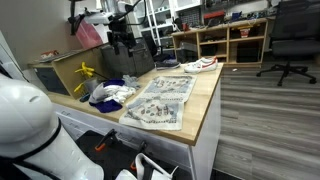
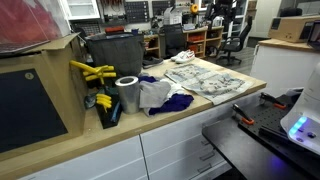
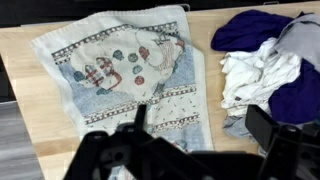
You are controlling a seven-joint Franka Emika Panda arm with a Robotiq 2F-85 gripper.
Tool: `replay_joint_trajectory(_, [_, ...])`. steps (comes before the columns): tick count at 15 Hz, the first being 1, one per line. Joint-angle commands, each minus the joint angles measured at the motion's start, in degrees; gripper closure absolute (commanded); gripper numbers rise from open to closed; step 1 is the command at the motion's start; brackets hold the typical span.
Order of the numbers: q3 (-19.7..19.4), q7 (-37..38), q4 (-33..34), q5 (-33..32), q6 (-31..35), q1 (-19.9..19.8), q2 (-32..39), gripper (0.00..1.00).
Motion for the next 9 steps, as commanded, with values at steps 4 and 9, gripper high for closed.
replay_joint_trajectory(4, [-0.65, 0.21, 5.08, -0.19, 0.55, 0.24, 7.59, 0.0])
replay_joint_trajectory(9, [0.08, 0.83, 3.38, -2.23, 2.36, 0.2, 6.92, 0.0])
